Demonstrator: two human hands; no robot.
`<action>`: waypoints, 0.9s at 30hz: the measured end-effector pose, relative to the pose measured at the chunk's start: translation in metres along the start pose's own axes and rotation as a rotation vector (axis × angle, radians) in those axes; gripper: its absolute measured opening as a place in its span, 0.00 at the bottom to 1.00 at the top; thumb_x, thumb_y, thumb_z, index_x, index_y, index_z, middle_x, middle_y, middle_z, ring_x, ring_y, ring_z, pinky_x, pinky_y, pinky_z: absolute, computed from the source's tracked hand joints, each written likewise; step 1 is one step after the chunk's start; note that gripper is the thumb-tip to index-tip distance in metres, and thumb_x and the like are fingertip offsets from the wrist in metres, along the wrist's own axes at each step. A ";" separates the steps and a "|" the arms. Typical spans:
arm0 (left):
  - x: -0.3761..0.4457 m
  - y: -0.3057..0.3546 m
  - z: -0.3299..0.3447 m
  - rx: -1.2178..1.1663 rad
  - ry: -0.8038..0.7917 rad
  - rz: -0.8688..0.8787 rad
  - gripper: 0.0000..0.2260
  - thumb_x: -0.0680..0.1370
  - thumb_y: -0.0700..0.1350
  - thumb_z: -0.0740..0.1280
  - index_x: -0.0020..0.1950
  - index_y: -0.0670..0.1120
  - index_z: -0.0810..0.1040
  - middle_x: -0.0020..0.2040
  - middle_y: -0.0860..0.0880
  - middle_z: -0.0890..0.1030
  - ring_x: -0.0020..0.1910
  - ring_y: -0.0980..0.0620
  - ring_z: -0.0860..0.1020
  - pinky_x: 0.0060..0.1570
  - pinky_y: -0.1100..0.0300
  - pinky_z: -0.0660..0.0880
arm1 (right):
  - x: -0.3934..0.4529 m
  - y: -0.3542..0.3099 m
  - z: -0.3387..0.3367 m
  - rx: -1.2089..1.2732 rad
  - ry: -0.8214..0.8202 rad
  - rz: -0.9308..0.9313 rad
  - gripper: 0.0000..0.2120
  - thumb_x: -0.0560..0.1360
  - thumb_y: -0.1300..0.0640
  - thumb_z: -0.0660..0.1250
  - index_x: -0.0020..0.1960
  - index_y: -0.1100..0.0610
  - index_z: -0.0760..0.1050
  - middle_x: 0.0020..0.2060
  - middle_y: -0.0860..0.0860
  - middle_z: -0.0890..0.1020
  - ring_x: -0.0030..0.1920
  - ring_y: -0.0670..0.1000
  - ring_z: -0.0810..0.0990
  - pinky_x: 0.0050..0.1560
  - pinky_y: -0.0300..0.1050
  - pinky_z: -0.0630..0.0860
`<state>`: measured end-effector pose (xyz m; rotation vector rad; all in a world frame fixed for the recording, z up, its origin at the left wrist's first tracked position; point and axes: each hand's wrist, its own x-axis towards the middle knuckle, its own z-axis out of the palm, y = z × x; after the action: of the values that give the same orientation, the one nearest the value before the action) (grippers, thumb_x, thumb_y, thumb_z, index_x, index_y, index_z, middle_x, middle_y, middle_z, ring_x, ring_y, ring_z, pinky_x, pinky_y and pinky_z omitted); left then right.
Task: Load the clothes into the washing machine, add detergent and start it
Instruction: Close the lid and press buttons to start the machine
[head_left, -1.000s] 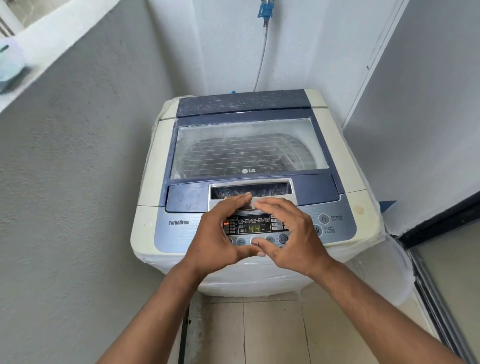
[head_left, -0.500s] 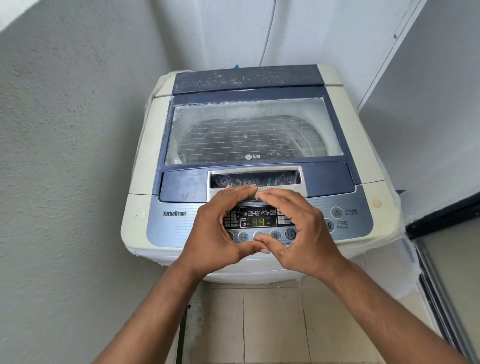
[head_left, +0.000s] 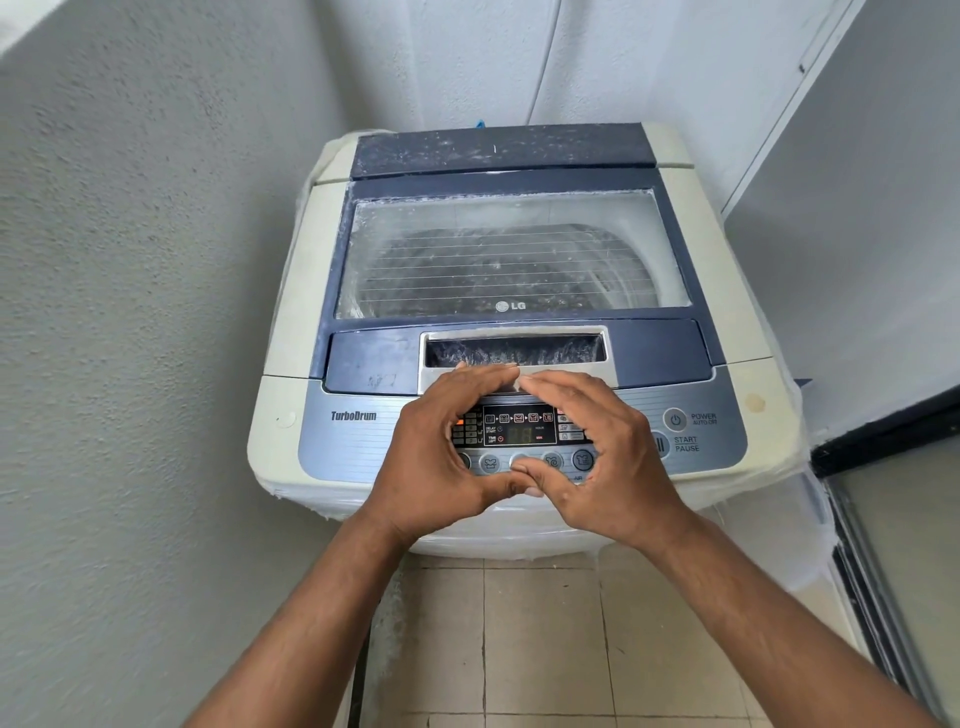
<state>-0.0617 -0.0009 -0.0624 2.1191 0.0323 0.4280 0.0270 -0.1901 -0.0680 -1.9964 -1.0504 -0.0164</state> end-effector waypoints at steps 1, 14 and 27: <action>0.000 0.000 0.000 -0.001 0.003 0.000 0.42 0.61 0.52 0.88 0.72 0.44 0.78 0.69 0.54 0.81 0.71 0.56 0.77 0.77 0.44 0.68 | 0.000 0.000 0.000 -0.001 0.002 0.000 0.35 0.67 0.53 0.83 0.71 0.59 0.76 0.67 0.51 0.79 0.68 0.48 0.77 0.69 0.48 0.75; 0.001 0.001 0.000 0.110 -0.065 -0.015 0.46 0.61 0.56 0.87 0.76 0.47 0.75 0.76 0.54 0.74 0.78 0.57 0.68 0.78 0.49 0.66 | -0.001 -0.004 -0.001 -0.023 -0.026 0.003 0.35 0.67 0.55 0.82 0.71 0.58 0.76 0.67 0.50 0.78 0.68 0.48 0.76 0.70 0.46 0.74; -0.031 -0.002 -0.041 0.373 -0.012 -0.314 0.56 0.64 0.67 0.80 0.85 0.50 0.57 0.86 0.58 0.50 0.83 0.61 0.49 0.80 0.57 0.54 | -0.045 0.004 -0.038 -0.192 0.028 0.188 0.28 0.69 0.54 0.82 0.67 0.56 0.81 0.65 0.50 0.77 0.65 0.49 0.76 0.67 0.46 0.76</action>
<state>-0.1037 0.0273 -0.0527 2.4269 0.4634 0.2330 0.0143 -0.2472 -0.0632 -2.2558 -0.8664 -0.0459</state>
